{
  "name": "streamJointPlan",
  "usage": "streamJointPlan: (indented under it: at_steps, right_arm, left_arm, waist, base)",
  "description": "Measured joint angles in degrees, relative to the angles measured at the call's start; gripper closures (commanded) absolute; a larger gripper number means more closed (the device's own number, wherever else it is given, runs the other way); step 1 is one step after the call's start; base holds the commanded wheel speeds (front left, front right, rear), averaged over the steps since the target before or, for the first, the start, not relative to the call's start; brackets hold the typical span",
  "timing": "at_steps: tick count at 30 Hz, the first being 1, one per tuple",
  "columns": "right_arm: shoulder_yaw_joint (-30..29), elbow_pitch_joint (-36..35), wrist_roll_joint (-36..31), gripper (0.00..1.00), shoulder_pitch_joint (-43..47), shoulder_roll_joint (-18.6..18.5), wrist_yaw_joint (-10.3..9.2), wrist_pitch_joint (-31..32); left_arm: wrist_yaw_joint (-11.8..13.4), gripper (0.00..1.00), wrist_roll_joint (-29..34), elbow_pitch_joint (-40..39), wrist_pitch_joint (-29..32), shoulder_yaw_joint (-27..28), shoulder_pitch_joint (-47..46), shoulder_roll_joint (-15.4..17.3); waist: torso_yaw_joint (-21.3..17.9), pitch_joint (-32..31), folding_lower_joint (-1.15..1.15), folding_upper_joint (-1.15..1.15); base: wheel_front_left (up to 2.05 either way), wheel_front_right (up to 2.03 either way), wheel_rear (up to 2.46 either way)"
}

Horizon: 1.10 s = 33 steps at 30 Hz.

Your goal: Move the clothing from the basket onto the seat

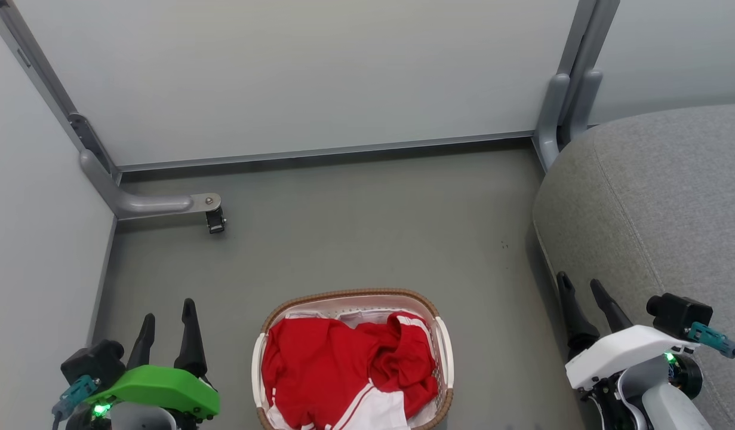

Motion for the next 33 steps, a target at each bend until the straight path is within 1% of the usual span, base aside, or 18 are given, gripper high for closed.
streamJointPlan:
  at_steps: [10,21,33]
  right_arm:
    - [-0.14,0.99,-7.70,0.00,-0.55,0.55,0.00,-1.43]
    - [0.00,2.22,-14.48,0.00,-0.91,0.71,0.01,-3.03]
    - [-0.83,3.75,-21.05,0.00,-0.92,1.55,0.02,-4.36]
  left_arm:
    - [1.44,0.00,5.72,0.33,-1.60,-1.81,0.10,0.73]
    - [2.48,0.00,11.59,0.77,-3.13,-2.76,0.92,0.96]
    - [2.81,0.00,17.27,0.78,-4.56,-2.97,1.51,0.86]
  waist:
    - [0.25,0.20,0.00,0.00]
    - [0.46,0.29,0.00,0.00]
    - [0.61,0.35,0.00,0.00]
  base:
    - [0.00,0.00,0.00]
    - [0.00,0.00,0.00]
    - [0.00,0.00,0.00]
